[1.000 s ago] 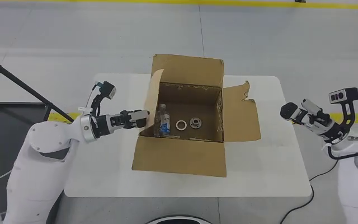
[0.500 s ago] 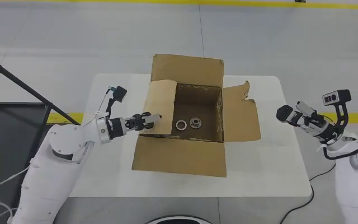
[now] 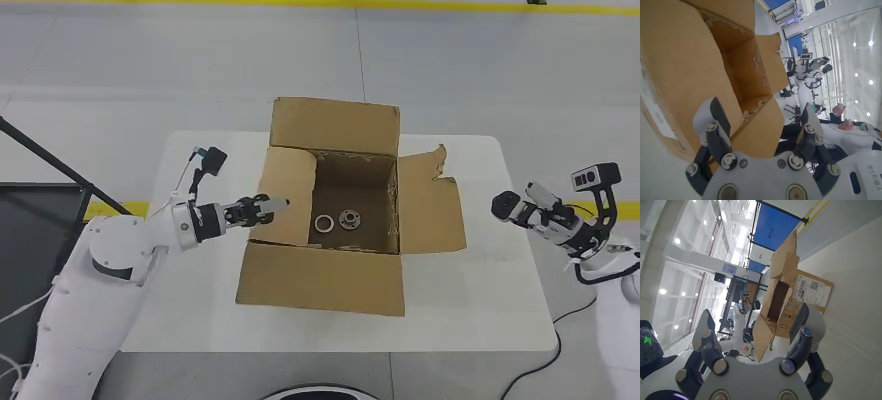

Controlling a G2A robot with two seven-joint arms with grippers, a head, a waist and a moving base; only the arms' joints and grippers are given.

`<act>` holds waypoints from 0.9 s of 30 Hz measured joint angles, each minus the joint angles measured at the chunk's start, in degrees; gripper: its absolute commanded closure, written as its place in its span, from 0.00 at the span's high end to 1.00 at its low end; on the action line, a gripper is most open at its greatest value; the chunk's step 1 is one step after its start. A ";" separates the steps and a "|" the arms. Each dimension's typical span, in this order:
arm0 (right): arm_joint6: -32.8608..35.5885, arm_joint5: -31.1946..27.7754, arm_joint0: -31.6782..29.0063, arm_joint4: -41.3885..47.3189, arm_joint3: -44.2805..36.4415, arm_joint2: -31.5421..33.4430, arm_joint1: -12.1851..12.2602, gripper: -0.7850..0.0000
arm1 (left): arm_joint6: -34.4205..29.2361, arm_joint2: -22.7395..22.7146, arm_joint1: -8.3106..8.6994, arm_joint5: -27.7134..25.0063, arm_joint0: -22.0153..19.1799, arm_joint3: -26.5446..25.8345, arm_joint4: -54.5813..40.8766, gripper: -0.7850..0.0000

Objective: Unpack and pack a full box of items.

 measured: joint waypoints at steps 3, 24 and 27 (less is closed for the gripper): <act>1.15 0.72 0.20 1.94 0.50 -0.32 0.05 1.00 | -0.70 -2.79 0.39 0.28 -0.17 -0.77 -1.17 1.00; 3.51 0.46 4.23 3.99 3.42 -11.28 -0.88 0.99 | 0.85 -13.23 2.72 -0.75 2.93 8.58 8.87 1.00; 3.95 0.23 5.74 5.05 3.14 -12.32 -1.05 0.99 | 1.19 -13.46 2.85 -0.70 3.14 9.16 9.16 1.00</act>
